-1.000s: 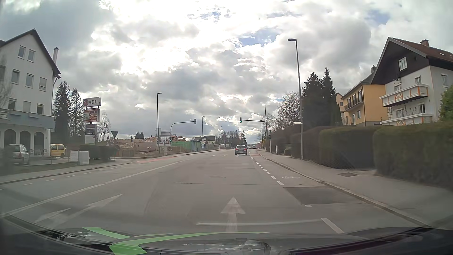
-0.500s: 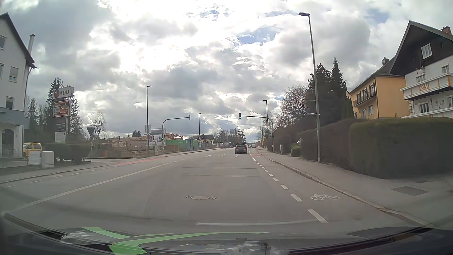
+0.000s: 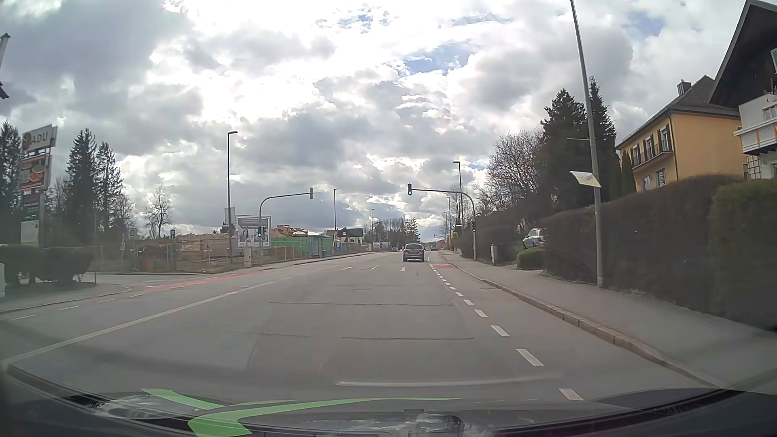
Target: Follow the waypoints while adhering to traffic rules and regulations
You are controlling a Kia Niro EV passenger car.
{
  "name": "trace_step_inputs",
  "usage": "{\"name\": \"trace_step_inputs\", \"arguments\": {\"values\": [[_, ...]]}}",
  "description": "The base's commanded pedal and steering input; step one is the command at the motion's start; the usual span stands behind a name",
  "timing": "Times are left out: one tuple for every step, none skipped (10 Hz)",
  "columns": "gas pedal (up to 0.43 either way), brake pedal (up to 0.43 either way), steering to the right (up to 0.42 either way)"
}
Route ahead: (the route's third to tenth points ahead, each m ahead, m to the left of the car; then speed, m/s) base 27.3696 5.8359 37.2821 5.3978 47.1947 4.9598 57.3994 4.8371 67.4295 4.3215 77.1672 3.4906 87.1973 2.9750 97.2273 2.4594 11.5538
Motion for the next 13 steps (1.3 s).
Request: {"name": "trace_step_inputs", "arguments": {"values": [[0.358,0.0,0.003],[0.35,0.0,0.003],[0.35,0.0,0.004],[0.35,0.0,0.004],[0.339,0.0,0.004],[0.28,0.0,0.004],[0.26,0.0,0.003],[0.22,0.0,0.003],[0.189,0.0,0.004],[0.177,0.0,0.004],[0.15,0.0,0.003],[0.138,0.0,0.003],[0.138,0.0,0.003]]}}
